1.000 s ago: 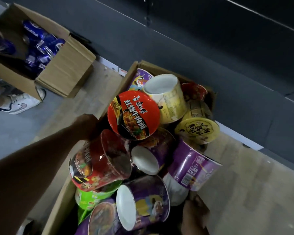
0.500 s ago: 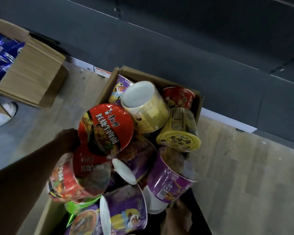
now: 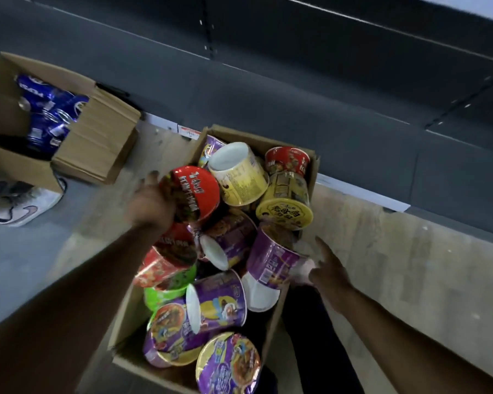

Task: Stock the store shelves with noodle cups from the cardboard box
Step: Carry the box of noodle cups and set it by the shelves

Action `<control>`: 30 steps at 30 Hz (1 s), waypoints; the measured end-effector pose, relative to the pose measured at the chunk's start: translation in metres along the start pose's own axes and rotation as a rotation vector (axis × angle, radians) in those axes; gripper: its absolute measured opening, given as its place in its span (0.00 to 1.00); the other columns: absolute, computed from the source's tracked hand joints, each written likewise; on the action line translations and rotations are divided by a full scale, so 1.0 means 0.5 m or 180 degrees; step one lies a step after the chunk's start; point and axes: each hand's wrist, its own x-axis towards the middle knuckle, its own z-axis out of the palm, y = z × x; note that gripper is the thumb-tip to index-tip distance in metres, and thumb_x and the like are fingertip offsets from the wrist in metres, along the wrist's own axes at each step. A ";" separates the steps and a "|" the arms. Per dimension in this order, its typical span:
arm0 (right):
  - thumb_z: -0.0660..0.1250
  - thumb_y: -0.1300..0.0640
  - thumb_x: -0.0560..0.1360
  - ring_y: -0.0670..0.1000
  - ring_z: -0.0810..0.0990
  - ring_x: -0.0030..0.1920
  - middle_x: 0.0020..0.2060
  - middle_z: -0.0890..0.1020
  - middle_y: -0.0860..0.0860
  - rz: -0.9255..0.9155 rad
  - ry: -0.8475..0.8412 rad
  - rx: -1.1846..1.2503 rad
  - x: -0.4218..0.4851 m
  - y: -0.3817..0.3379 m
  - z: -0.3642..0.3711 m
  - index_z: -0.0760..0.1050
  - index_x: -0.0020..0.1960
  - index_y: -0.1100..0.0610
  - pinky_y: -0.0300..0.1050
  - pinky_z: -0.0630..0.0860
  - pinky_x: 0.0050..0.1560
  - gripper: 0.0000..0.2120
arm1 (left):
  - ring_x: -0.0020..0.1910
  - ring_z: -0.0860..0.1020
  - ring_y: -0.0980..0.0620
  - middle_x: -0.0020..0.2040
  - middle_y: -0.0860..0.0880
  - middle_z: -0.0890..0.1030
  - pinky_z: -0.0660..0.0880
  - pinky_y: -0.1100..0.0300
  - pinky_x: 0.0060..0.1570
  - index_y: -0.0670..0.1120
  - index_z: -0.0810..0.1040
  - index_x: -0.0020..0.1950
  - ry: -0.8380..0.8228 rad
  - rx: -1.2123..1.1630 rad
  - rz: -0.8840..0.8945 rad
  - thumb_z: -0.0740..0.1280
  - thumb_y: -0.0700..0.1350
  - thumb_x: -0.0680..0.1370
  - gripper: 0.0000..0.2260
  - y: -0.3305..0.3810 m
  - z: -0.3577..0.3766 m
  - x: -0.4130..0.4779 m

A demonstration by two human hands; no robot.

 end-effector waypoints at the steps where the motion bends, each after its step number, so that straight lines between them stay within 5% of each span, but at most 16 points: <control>1: 0.70 0.49 0.59 0.54 0.72 0.65 0.69 0.70 0.49 -0.0142 -0.0106 -0.0127 -0.008 -0.017 -0.005 0.59 0.74 0.45 0.57 0.73 0.63 0.44 | 0.64 0.71 0.37 0.70 0.39 0.68 0.68 0.47 0.61 0.43 0.64 0.73 0.0055 0.0002 0.0295 0.59 0.47 0.81 0.21 0.034 -0.011 -0.034; 4: 0.75 0.45 0.52 0.51 0.75 0.61 0.65 0.71 0.46 -0.0430 -0.0442 -0.0383 -0.020 -0.050 0.003 0.61 0.72 0.46 0.55 0.75 0.60 0.50 | 0.71 0.64 0.43 0.75 0.43 0.61 0.64 0.51 0.69 0.47 0.60 0.75 0.0063 0.0013 0.1423 0.57 0.47 0.81 0.22 0.106 0.010 -0.125; 9: 0.76 0.48 0.64 0.57 0.68 0.67 0.68 0.69 0.52 -0.1301 -0.0381 -0.1698 0.028 -0.069 0.014 0.64 0.72 0.49 0.52 0.70 0.64 0.40 | 0.72 0.63 0.45 0.76 0.51 0.59 0.66 0.49 0.67 0.53 0.60 0.75 -0.1237 0.0570 0.2541 0.64 0.46 0.75 0.29 0.145 0.139 -0.180; 12: 0.75 0.51 0.68 0.56 0.69 0.67 0.68 0.70 0.53 -0.1441 -0.0486 -0.1862 0.045 -0.080 -0.007 0.65 0.72 0.49 0.49 0.69 0.65 0.35 | 0.71 0.64 0.42 0.75 0.51 0.59 0.71 0.47 0.63 0.55 0.55 0.74 -0.1794 0.0546 0.2376 0.70 0.42 0.69 0.38 0.136 0.211 -0.177; 16: 0.69 0.60 0.74 0.50 0.68 0.68 0.68 0.71 0.54 -0.1517 -0.1061 -0.1980 0.056 -0.100 -0.040 0.65 0.72 0.55 0.20 0.59 0.55 0.28 | 0.75 0.59 0.42 0.78 0.49 0.55 0.69 0.45 0.65 0.53 0.52 0.76 -0.1990 0.0518 0.2207 0.72 0.46 0.70 0.41 0.131 0.248 -0.164; 22: 0.57 0.55 0.81 0.57 0.77 0.60 0.63 0.77 0.57 -0.1160 -0.1285 -0.2185 0.055 -0.079 -0.038 0.68 0.71 0.52 0.41 0.72 0.54 0.18 | 0.72 0.66 0.45 0.74 0.47 0.63 0.69 0.53 0.65 0.46 0.67 0.71 -0.1795 0.0251 0.1881 0.66 0.48 0.77 0.23 0.175 0.245 -0.182; 30: 0.58 0.57 0.81 0.54 0.78 0.59 0.60 0.79 0.56 -0.1237 -0.1255 -0.1853 0.013 -0.124 -0.079 0.71 0.68 0.53 0.39 0.72 0.52 0.16 | 0.66 0.72 0.49 0.68 0.49 0.73 0.70 0.57 0.63 0.48 0.70 0.70 -0.1726 0.0051 0.1675 0.65 0.47 0.78 0.19 0.209 0.174 -0.202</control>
